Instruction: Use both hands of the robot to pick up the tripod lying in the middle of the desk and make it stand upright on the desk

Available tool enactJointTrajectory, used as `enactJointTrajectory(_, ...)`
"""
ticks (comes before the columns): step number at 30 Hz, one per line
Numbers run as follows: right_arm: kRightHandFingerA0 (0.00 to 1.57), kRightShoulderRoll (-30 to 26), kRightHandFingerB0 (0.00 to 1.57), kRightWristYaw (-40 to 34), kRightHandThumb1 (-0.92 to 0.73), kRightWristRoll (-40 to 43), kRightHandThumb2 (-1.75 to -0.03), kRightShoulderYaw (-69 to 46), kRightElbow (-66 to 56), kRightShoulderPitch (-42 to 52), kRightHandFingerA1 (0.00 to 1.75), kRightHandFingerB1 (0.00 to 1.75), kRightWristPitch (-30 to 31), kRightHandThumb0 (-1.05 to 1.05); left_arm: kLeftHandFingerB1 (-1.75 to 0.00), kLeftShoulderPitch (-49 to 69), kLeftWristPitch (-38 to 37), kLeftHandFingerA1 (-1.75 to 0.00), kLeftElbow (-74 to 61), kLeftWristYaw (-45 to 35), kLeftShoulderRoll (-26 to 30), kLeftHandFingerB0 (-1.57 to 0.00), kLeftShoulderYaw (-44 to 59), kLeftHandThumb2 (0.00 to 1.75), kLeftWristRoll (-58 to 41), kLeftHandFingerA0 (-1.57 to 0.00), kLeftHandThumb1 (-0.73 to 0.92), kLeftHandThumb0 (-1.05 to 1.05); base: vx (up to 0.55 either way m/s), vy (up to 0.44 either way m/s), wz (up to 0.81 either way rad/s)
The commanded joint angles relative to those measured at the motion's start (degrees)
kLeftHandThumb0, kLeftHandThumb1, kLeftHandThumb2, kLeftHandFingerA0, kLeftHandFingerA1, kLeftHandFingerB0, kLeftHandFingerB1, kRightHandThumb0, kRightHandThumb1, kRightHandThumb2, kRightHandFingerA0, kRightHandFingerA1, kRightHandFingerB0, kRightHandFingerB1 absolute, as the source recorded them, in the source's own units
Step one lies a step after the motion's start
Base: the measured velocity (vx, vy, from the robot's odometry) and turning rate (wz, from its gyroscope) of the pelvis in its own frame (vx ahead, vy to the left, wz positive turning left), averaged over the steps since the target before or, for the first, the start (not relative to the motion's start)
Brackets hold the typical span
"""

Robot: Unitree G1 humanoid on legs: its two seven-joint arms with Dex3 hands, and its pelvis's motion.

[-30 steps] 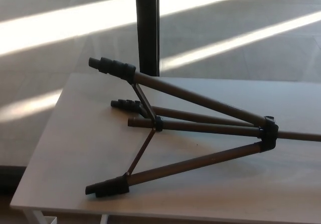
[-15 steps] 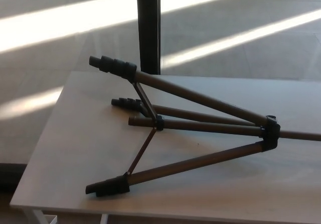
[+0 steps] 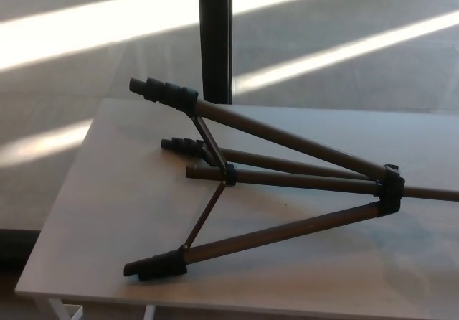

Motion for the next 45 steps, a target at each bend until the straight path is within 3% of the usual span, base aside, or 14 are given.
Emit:
enactJointTrajectory(1,0.63,4.7,0.48,-12.4,-0.78,16.4,-0.63,8.0,-10.9,-2.9,0.87,0.53,16.9,-0.76,-0.43,-21.1,14.7,-0.51,-15.5,-5.0,5.1,-0.48,-15.5,0.62,-2.1,-0.55,0.74,-0.70,0.00,0.000,0.00)
enactJointTrajectory(5,0.65,6.6,0.54,-15.8,-0.77,16.3,-0.63,8.5,-9.8,-3.6,0.88,0.52,18.9,-0.77,-0.52,-26.0,16.2,-0.64,-17.0,-6.0,0.0,-0.49,-24.7,0.60,1.0,-0.56,0.73,-0.59,0.00,0.000,0.00)
enactJointTrajectory(9,0.62,8.2,0.56,-17.6,-0.77,16.6,-0.63,9.3,-9.3,-3.7,0.89,0.53,20.3,-0.76,-0.50,-27.9,15.5,-0.60,-12.8,-6.6,-4.3,-0.50,-34.0,0.61,7.1,-0.50,0.70,-0.63,0.00,0.000,0.00)
enactJointTrajectory(17,0.66,8.9,0.55,-17.1,-0.76,15.3,-0.63,10.3,-8.9,-4.7,0.89,0.54,20.8,-0.77,-0.49,-32.0,13.0,-0.61,-1.8,-7.0,-9.2,-0.54,-46.5,0.61,15.7,-0.54,0.71,-0.71,0.00,0.000,0.00)
enactJointTrajectory(23,0.64,8.8,0.54,-17.2,-0.77,15.5,-0.63,10.3,-8.8,-5.0,0.89,0.54,21.8,-0.76,-0.49,-33.1,9.8,-0.63,1.9,-5.7,-9.4,-0.57,-53.7,0.60,22.2,-0.55,0.68,-0.67,0.00,0.000,0.00)
enactJointTrajectory(24,0.65,8.6,0.54,-18.0,-0.78,15.4,-0.63,10.1,-9.4,-4.6,0.85,0.52,22.2,-0.74,-0.47,-33.8,7.2,-0.65,3.6,-7.0,-8.7,-0.51,-57.1,0.62,25.6,-0.46,0.69,-0.70,0.00,0.000,0.00)
enactJointTrajectory(29,0.64,8.3,0.54,-19.7,-0.78,16.6,-0.63,9.5,-10.7,-4.2,0.85,0.52,23.6,-0.73,-0.44,-35.6,5.1,-0.58,5.9,-7.4,-7.4,-0.51,-62.5,0.61,31.1,-0.39,0.69,-0.73,0.00,0.000,0.00)
enactJointTrajectory(30,0.65,8.3,0.48,-19.5,-0.79,16.6,-0.63,9.4,-10.7,-4.2,0.87,0.51,23.6,-0.72,-0.45,-36.5,4.8,-0.60,7.2,-7.4,-7.7,-0.48,-63.1,0.61,31.5,-0.35,0.69,-0.71,0.00,0.000,0.00)
enactJointTrajectory(35,0.67,8.8,0.54,-20.6,-0.78,17.1,-0.64,9.5,-10.6,-4.5,0.85,0.51,24.2,-0.72,-0.48,-41.4,0.5,-0.64,14.1,-5.4,-8.9,-0.44,-66.4,0.62,35.6,-0.36,0.73,-0.73,0.00,0.000,0.00)
enactJointTrajectory(40,0.70,9.0,0.57,-21.2,-0.76,17.8,-0.63,9.4,-10.9,-4.3,0.85,0.51,24.7,-0.73,-0.46,-43.1,-3.9,-0.60,16.7,-3.5,-7.5,-0.50,-69.4,0.61,39.6,-0.45,0.71,-0.71,0.00,0.000,0.00)
enactJointTrajectory(45,0.69,8.4,0.54,-20.5,-0.78,19.0,-0.63,8.4,-10.7,-4.4,0.84,0.52,24.6,-0.72,-0.45,-44.8,-5.3,-0.63,18.9,-2.1,-6.0,-0.45,-74.5,0.62,46.4,-0.39,0.71,-0.77,0.00,0.000,0.00)
